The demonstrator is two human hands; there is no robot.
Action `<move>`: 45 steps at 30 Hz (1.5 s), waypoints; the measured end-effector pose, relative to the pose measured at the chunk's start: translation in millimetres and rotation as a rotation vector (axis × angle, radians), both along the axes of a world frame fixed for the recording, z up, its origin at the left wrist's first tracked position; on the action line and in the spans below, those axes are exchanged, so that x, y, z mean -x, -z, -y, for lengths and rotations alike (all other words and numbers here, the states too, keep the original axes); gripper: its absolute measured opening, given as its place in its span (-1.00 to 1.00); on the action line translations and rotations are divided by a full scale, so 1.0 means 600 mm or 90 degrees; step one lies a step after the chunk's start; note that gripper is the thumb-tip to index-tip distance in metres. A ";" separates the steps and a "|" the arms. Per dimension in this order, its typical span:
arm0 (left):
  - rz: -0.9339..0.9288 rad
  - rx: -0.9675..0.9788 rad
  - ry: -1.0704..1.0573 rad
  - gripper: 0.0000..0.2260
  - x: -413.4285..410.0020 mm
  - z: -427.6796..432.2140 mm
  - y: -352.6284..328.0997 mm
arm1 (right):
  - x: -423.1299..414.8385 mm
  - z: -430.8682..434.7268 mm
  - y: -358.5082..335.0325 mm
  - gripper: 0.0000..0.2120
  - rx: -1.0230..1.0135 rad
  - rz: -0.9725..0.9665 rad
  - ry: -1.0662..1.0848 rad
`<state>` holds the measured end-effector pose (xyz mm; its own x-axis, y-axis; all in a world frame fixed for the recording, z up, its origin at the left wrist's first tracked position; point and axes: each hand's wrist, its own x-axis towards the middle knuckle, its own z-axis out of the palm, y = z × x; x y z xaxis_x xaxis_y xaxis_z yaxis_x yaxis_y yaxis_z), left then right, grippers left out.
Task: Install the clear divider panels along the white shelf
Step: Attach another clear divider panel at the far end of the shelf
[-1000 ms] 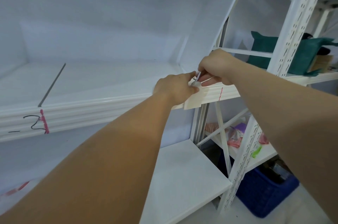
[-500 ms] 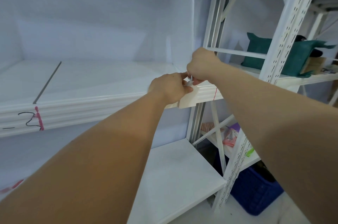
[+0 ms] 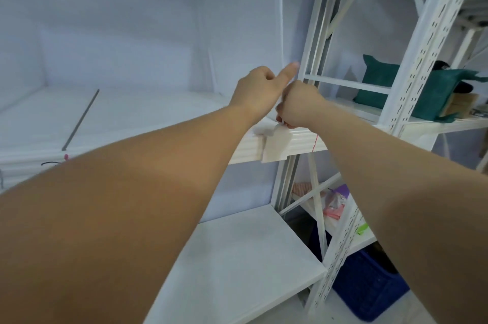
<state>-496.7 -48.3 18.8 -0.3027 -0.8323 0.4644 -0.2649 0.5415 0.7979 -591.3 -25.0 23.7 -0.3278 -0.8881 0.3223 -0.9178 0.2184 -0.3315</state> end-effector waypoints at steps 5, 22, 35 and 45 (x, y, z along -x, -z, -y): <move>0.207 0.089 -0.162 -0.71 0.033 -0.009 -0.040 | 0.002 -0.009 0.001 -0.75 0.011 -0.185 -0.015; 0.261 0.058 -0.200 -0.74 0.048 -0.028 -0.057 | 0.026 -0.016 0.036 -0.76 0.124 0.008 -0.073; 0.328 0.101 -0.156 -0.76 0.066 -0.021 -0.064 | 0.040 -0.018 0.042 -0.82 0.136 0.179 -0.129; 0.307 0.087 -0.167 -0.77 0.062 -0.021 -0.042 | 0.031 -0.017 0.058 -0.79 0.136 0.135 -0.103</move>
<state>-533.7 -35.4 43.8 -0.2990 -0.8501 0.4336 -0.7216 0.4987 0.4802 -610.1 -14.7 -11.3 -0.2677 -0.8537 0.4467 -0.8404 -0.0199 -0.5417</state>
